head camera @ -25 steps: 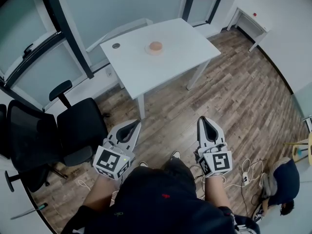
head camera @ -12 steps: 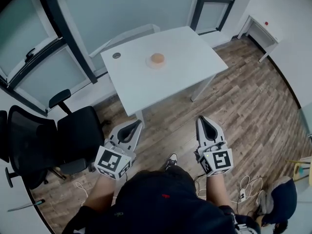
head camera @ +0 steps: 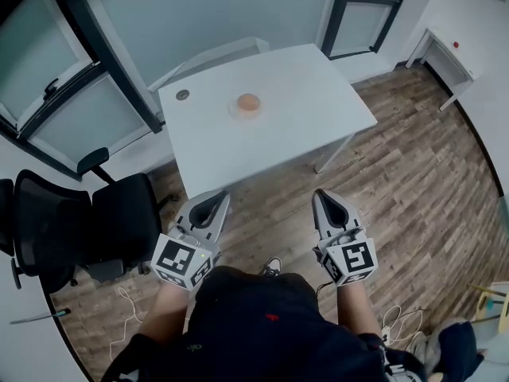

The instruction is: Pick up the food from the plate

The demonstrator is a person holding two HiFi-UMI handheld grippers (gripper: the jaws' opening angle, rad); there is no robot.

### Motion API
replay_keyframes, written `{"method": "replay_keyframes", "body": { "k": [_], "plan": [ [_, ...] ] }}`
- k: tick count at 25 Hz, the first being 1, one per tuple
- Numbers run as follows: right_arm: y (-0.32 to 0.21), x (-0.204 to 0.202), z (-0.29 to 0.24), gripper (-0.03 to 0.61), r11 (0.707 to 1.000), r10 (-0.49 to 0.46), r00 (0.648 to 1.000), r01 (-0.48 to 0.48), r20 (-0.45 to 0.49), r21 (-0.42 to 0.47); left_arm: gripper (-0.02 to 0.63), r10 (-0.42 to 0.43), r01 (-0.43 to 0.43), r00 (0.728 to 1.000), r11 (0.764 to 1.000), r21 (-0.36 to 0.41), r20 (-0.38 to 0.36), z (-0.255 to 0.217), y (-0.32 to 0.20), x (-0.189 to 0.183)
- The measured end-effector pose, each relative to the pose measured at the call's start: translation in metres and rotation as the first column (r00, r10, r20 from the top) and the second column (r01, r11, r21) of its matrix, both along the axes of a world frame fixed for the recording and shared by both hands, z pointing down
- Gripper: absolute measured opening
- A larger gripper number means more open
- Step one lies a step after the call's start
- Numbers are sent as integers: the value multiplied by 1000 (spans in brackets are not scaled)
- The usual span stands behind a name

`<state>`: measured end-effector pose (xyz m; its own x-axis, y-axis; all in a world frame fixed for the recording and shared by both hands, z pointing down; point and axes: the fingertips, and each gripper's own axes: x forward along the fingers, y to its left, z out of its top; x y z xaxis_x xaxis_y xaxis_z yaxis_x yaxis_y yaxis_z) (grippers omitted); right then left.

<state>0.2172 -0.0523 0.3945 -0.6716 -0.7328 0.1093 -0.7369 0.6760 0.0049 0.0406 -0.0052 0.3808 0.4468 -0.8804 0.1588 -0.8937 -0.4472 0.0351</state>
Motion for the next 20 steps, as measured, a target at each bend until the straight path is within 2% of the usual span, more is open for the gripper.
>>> {"method": "replay_keyframes", "body": {
  "k": [4,7,15,20],
  "plan": [
    [-38,22,9,25,1000,-11,1000,11,19,-25,20,-27,27,1000,999,-21,16,5,-22,17],
    [-62,23,17,25,999,-22,1000,23,21,-45,20,-48,49,998,998,-41,29,11,-37,17],
    [-128,-7,27,25,998,-49,999,48,-14,-43,20,-76,74,997,993,-90,-18,40,-106,-14],
    [-177,-15,35,25,999,-18,999,15,-48,-51,20,-51,48,998,997,-62,-37,43,-167,-30]
  ]
}}
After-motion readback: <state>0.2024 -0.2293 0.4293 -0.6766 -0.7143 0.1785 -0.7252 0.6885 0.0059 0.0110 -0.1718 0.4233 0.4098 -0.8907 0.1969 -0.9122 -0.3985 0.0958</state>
